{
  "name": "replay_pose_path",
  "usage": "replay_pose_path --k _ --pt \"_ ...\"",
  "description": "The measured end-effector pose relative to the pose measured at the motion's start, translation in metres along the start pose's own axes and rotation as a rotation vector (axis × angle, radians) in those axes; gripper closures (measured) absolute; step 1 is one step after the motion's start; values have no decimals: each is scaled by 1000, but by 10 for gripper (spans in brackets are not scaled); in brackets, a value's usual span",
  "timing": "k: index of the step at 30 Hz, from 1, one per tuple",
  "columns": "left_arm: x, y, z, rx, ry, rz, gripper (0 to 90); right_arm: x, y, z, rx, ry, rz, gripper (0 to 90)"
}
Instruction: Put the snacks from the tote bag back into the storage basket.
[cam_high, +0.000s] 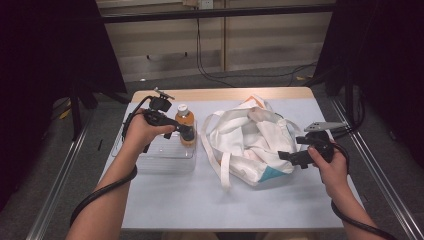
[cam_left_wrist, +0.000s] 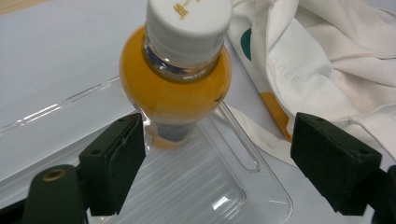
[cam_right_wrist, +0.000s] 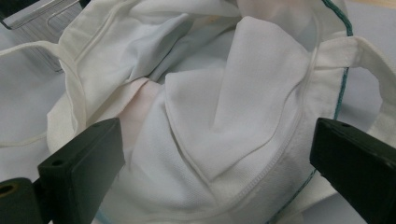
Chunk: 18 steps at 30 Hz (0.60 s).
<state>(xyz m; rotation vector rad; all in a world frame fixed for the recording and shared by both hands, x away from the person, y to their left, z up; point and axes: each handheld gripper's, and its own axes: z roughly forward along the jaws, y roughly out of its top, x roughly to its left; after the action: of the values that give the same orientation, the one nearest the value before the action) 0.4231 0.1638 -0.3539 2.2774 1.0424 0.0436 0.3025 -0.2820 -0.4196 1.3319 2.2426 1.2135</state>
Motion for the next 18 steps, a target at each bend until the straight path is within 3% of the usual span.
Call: replay_pose_path --k 10,11,18 --pt "-7 -10 -1 13 -38 42 177 2 0 1 4 2 -7 26" --pt "-8 -11 0 2 -34 29 177 2 0 1 5 3 -7 26" --pt "-10 -17 -3 3 -41 43 177 2 0 2 6 5 -6 26"
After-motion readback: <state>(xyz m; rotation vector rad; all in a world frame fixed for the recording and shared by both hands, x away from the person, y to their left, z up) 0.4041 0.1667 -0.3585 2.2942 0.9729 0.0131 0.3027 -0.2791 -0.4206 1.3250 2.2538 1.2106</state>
